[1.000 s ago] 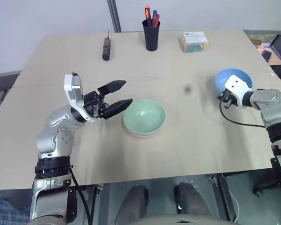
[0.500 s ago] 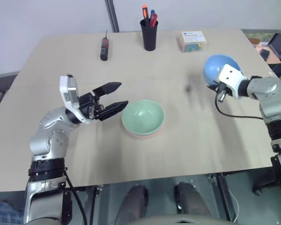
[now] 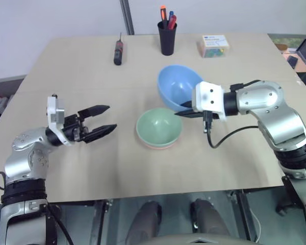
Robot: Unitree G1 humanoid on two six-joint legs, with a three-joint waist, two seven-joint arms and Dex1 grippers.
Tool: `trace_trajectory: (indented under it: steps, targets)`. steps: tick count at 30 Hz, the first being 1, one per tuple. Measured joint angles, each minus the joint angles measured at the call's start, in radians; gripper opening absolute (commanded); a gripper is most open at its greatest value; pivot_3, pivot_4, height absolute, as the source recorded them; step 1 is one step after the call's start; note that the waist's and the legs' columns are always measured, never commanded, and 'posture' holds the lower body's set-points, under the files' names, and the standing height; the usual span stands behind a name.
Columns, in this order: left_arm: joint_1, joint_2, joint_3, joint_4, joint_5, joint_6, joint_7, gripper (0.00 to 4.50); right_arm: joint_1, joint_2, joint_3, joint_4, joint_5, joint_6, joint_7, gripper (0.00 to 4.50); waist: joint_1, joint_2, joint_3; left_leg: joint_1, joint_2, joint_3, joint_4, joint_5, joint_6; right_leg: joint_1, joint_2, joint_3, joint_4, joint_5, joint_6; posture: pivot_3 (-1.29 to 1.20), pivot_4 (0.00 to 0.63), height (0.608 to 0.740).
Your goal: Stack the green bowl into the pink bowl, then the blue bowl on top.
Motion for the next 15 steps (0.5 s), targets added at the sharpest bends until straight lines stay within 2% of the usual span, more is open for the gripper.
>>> trace_trajectory:
  steps: [4, 5, 6, 9, 12, 15]
  targets:
    - [-0.035, 0.002, 0.005, 0.088, 0.003, -0.049, -0.053, 4.50, -0.027, 0.048, 0.047, -0.042, 0.010, 0.047, -0.007, 0.10, -0.002, 0.000, 0.000, 0.000, 0.001, -0.001, 0.000, 0.000, 0.000, 0.000, 0.001, -0.001, 0.000, 0.000, 0.000, 0.00, 0.150, 0.740]
    - [-0.039, 0.002, 0.006, 0.097, 0.004, -0.057, -0.059, 4.50, -0.027, 0.053, 0.054, -0.049, 0.011, 0.054, -0.008, 0.62, -0.003, 0.000, 0.000, 0.000, 0.001, -0.001, 0.000, 0.000, 0.000, 0.000, 0.001, -0.001, 0.000, 0.000, 0.000, 0.00, 0.150, 0.740]
    - [-0.049, 0.002, 0.006, 0.118, 0.010, -0.068, -0.069, 4.50, -0.027, 0.056, 0.064, -0.058, 0.010, 0.062, -0.012, 0.87, -0.004, 0.000, 0.000, 0.000, 0.000, -0.001, 0.000, 0.000, 0.000, 0.000, 0.001, -0.001, 0.000, 0.000, 0.000, 0.00, 0.150, 0.740]
    - [-0.060, 0.002, 0.006, 0.148, 0.016, -0.082, -0.085, 4.50, -0.027, 0.057, 0.083, -0.068, 0.009, 0.069, -0.018, 2.03, -0.005, 0.000, 0.000, 0.000, 0.000, -0.001, 0.000, 0.000, 0.000, 0.000, 0.001, -0.001, 0.000, 0.000, 0.000, 0.00, 0.150, 0.740]
    - [-0.073, 0.001, 0.006, 0.179, 0.026, -0.106, -0.103, 4.50, -0.027, 0.057, 0.092, -0.075, 0.008, 0.086, -0.026, 3.37, -0.005, 0.000, 0.000, 0.000, 0.000, -0.001, 0.000, 0.000, 0.000, 0.000, 0.001, -0.001, 0.000, 0.000, 0.000, 0.00, 0.150, 0.740]
    - [-0.093, 0.001, 0.006, 0.203, 0.035, -0.121, -0.112, 4.50, -0.026, 0.056, 0.096, -0.079, 0.007, 0.098, -0.035, 4.41, -0.006, 0.000, 0.000, 0.000, 0.000, -0.001, 0.000, 0.000, 0.000, 0.000, 0.001, -0.001, 0.001, 0.000, 0.000, 0.00, 0.150, 0.740]
